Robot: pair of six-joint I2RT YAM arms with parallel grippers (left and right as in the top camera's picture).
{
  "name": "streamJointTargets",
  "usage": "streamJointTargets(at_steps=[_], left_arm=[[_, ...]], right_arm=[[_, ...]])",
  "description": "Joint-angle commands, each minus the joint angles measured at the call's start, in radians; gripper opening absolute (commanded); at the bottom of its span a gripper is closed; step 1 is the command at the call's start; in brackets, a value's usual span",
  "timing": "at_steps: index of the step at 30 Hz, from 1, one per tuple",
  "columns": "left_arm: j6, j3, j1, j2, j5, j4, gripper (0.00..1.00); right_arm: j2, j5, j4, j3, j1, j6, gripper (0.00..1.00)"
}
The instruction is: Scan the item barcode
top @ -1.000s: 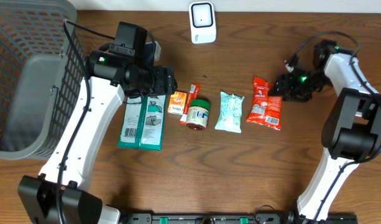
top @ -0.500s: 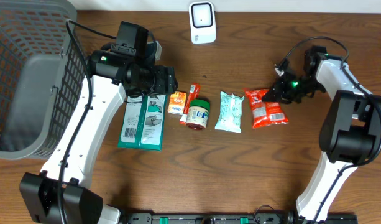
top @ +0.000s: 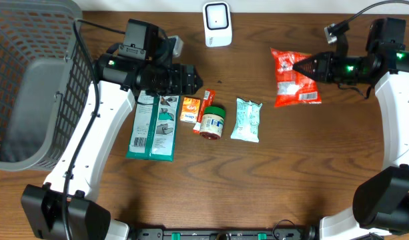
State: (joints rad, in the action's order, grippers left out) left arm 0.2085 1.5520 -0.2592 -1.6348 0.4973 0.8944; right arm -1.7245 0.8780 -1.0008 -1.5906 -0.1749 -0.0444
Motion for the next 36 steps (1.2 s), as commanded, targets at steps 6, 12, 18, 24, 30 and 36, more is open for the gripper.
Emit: streamJointTargets(at_steps=[6, 12, 18, 24, 30, 36], left_arm=[[-0.085, -0.01, -0.075, -0.013, 0.463, -0.182, 0.82], [-0.072, -0.01, -0.132, -0.013, 0.463, -0.25, 0.81], [-0.061, -0.01, -0.143, -0.013, 0.463, -0.261, 0.61], [-0.061, -0.01, -0.144, -0.013, 0.463, -0.3, 0.6], [-0.015, -0.01, -0.144, -0.013, 0.463, -0.287, 0.2], [-0.002, -0.01, -0.117, -0.013, 0.602, -0.227, 0.13]], right_arm=[[0.021, 0.363, 0.075, -0.012, 0.145, 0.109, 0.01], [0.021, 0.36, 0.148, -0.012, 0.25, 0.158, 0.01], [0.021, 0.351, 0.229, -0.012, 0.29, 0.248, 0.01], [0.021, 0.35, 0.325, -0.012, 0.343, 0.376, 0.01], [0.021, 0.316, 0.332, -0.012, 0.341, 0.373, 0.1], [0.021, 0.327, 0.299, -0.012, 0.294, 0.282, 0.66]])
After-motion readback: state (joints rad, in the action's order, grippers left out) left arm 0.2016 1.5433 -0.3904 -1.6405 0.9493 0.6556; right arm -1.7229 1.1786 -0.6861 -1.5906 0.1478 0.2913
